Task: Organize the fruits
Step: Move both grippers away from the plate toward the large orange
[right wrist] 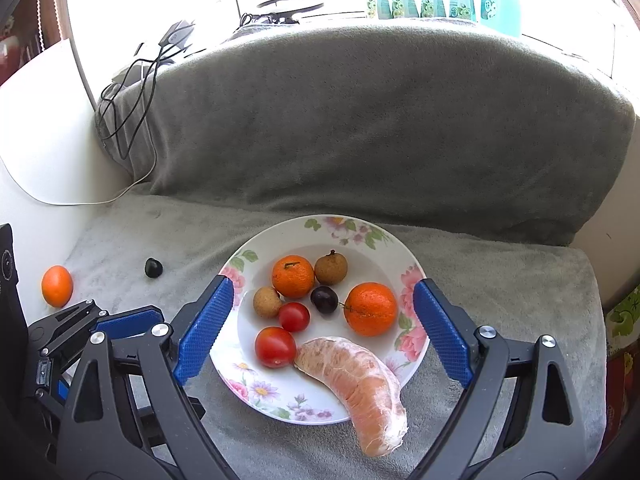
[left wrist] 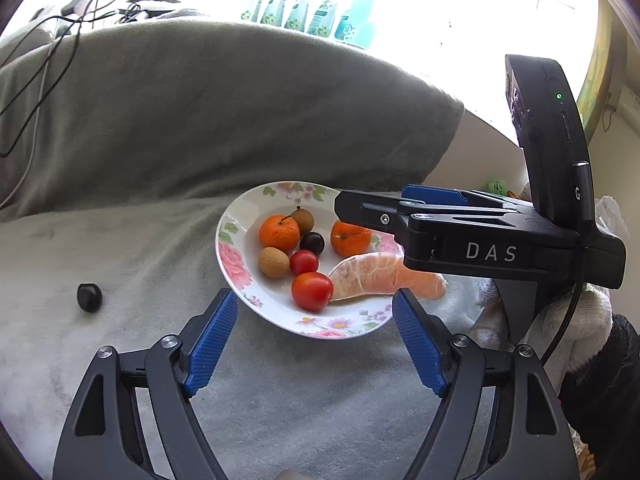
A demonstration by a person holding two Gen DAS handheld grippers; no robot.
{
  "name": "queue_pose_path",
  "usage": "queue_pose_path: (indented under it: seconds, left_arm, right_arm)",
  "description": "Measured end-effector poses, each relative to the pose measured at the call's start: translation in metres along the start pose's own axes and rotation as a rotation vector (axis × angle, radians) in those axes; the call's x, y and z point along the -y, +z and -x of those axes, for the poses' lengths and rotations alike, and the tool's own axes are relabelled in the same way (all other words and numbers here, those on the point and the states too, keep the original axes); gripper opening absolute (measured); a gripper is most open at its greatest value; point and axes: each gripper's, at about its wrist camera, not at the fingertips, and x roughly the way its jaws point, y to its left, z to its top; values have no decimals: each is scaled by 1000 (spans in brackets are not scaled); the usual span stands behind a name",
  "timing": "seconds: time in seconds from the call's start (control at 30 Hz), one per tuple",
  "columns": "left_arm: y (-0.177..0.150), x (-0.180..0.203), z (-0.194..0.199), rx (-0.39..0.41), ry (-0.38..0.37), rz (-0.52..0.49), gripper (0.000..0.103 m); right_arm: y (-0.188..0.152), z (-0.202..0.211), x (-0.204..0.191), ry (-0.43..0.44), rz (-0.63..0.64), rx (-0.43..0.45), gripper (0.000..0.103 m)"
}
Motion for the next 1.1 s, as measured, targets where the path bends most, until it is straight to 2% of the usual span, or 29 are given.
queue_pose_path:
  seconds: [0.37,0.57,0.87,1.1]
  left_arm:
    - [-4,-4,16,25,10,7,80]
    - [-8,-7,32,49,24,7,80]
    - [-16,-17,66,92,62,16,80]
    - [-27,-35,96,137,113,39,80]
  right_arm:
    - [-2,15,-15,-24,16,25,93]
    - [-4,28,-21,-16,-5,66,93]
    - [-4,39,-46,42,14,84,93]
    - [-3,41,-82,73,69,72,93]
